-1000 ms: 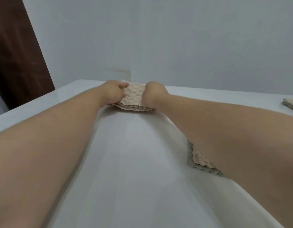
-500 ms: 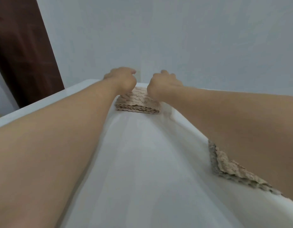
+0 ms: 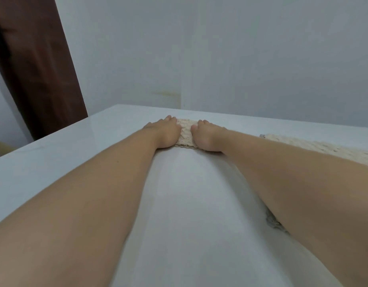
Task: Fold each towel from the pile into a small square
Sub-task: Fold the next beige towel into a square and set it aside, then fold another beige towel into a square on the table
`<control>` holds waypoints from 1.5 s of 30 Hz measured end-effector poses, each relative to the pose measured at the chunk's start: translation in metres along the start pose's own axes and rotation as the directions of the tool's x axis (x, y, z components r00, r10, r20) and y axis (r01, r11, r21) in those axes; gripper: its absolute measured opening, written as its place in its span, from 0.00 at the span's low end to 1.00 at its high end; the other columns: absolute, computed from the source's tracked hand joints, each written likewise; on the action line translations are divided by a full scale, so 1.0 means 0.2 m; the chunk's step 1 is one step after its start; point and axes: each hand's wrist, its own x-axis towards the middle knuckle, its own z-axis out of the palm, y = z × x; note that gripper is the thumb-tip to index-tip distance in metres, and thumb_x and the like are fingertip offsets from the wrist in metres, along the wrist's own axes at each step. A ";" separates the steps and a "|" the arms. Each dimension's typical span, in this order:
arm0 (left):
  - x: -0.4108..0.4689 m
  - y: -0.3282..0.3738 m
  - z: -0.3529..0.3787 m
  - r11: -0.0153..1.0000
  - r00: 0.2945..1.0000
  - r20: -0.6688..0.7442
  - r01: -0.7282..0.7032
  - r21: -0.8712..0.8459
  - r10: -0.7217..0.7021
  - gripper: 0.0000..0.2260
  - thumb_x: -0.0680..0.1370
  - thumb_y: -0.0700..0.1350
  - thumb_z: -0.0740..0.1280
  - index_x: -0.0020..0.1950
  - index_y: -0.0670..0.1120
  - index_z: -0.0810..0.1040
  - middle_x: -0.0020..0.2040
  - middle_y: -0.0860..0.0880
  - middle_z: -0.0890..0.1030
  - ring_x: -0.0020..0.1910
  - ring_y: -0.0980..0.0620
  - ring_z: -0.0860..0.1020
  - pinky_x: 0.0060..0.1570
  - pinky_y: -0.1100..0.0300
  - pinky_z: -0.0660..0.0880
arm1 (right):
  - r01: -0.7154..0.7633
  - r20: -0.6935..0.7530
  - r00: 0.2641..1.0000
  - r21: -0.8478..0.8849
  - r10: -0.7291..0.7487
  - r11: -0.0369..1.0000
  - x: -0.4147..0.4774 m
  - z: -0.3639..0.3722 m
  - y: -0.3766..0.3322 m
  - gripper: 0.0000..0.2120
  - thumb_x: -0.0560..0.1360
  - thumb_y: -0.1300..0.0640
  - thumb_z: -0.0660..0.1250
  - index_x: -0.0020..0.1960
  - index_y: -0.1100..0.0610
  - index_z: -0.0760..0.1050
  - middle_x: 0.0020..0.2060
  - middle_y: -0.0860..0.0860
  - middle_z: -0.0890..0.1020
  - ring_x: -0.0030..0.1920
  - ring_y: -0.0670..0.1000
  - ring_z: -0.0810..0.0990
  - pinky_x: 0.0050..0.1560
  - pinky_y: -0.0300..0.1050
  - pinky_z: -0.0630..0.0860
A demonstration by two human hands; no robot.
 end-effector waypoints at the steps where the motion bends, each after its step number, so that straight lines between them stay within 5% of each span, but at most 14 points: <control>1: -0.01 0.01 0.00 1.000 1.000 0.002 0.007 0.007 -0.007 0.26 0.85 0.51 0.43 0.83 0.45 0.49 0.84 0.47 0.47 0.82 0.47 0.52 0.78 0.41 0.52 | -0.009 -0.008 1.000 0.017 0.009 1.000 0.00 0.00 0.00 0.22 0.83 0.55 0.46 0.76 0.59 0.61 0.77 0.59 0.60 0.77 0.60 0.58 0.75 0.66 0.56; 8: -0.05 0.03 -0.02 0.998 0.999 -0.032 0.013 -0.059 -0.015 0.25 0.86 0.52 0.46 0.82 0.45 0.54 0.82 0.47 0.57 0.80 0.47 0.57 0.78 0.46 0.54 | -0.083 0.004 0.996 0.193 0.084 0.978 0.00 0.01 -0.01 0.28 0.84 0.50 0.43 0.81 0.60 0.51 0.82 0.54 0.52 0.81 0.55 0.51 0.78 0.64 0.49; 11: -0.14 0.04 -0.02 0.987 0.974 -0.224 0.002 -0.160 -0.038 0.25 0.86 0.54 0.47 0.82 0.47 0.56 0.82 0.48 0.58 0.80 0.48 0.58 0.79 0.48 0.51 | -0.102 0.009 0.995 0.275 0.104 0.956 -0.01 -0.01 0.00 0.29 0.83 0.49 0.43 0.81 0.60 0.50 0.82 0.55 0.50 0.81 0.56 0.51 0.78 0.63 0.48; 15: -0.27 0.06 -0.07 0.966 0.887 -0.446 0.000 -0.259 -0.119 0.23 0.86 0.50 0.49 0.79 0.45 0.64 0.79 0.48 0.66 0.78 0.50 0.62 0.79 0.49 0.49 | -0.076 -0.074 0.990 0.412 0.117 0.908 -0.14 -0.10 0.02 0.24 0.83 0.56 0.46 0.76 0.65 0.59 0.76 0.62 0.61 0.74 0.62 0.63 0.74 0.57 0.61; 18: -0.43 0.17 -0.12 0.952 0.889 -0.441 -0.024 -0.307 -0.120 0.20 0.86 0.47 0.51 0.77 0.45 0.68 0.77 0.48 0.70 0.76 0.48 0.65 0.77 0.50 0.56 | -0.016 -0.137 0.987 0.449 0.087 0.894 -0.32 -0.19 0.10 0.22 0.83 0.61 0.53 0.76 0.62 0.65 0.75 0.58 0.68 0.74 0.59 0.66 0.71 0.49 0.64; 23: -0.75 0.46 -0.17 0.935 0.912 -0.410 -0.125 -0.331 -0.023 0.18 0.85 0.42 0.55 0.74 0.45 0.72 0.76 0.49 0.70 0.75 0.47 0.67 0.73 0.57 0.60 | 0.058 -0.281 0.954 0.510 0.103 0.858 -0.71 -0.30 0.25 0.18 0.77 0.62 0.59 0.62 0.52 0.81 0.63 0.47 0.81 0.63 0.50 0.79 0.63 0.43 0.75; 31: -1.31 1.06 -0.17 0.877 0.971 -0.202 -0.209 -0.432 0.132 0.24 0.78 0.36 0.60 0.74 0.48 0.73 0.77 0.53 0.67 0.74 0.51 0.68 0.64 0.61 0.67 | 0.022 -0.333 0.930 0.473 0.156 0.881 -1.42 -0.29 0.57 0.19 0.78 0.62 0.59 0.63 0.52 0.82 0.60 0.47 0.83 0.60 0.49 0.80 0.61 0.44 0.76; 37: -1.44 1.30 -0.05 0.878 0.983 -0.095 -0.182 -0.442 0.156 0.21 0.79 0.40 0.61 0.71 0.51 0.76 0.74 0.52 0.73 0.73 0.52 0.70 0.71 0.56 0.68 | -0.098 -0.310 0.894 0.567 0.323 0.817 -1.69 -0.17 0.86 0.17 0.78 0.62 0.60 0.62 0.52 0.82 0.60 0.47 0.83 0.61 0.49 0.79 0.64 0.45 0.74; 41: -1.40 1.25 0.07 0.890 0.973 -0.205 -0.187 -0.415 0.108 0.15 0.81 0.42 0.62 0.66 0.49 0.80 0.68 0.50 0.78 0.68 0.50 0.74 0.69 0.59 0.68 | -0.155 -0.318 0.837 0.642 0.445 0.751 -1.77 -0.08 1.03 0.15 0.78 0.61 0.61 0.59 0.51 0.82 0.55 0.48 0.84 0.56 0.51 0.80 0.60 0.46 0.75; 45: -1.34 1.17 0.13 0.901 0.912 -0.407 -0.216 -0.376 0.048 0.11 0.81 0.43 0.65 0.60 0.46 0.83 0.60 0.49 0.82 0.61 0.49 0.78 0.64 0.59 0.70 | -0.225 -0.399 0.700 0.663 0.592 0.713 -1.79 0.02 1.17 0.11 0.78 0.57 0.62 0.55 0.51 0.82 0.49 0.48 0.85 0.50 0.53 0.82 0.51 0.49 0.78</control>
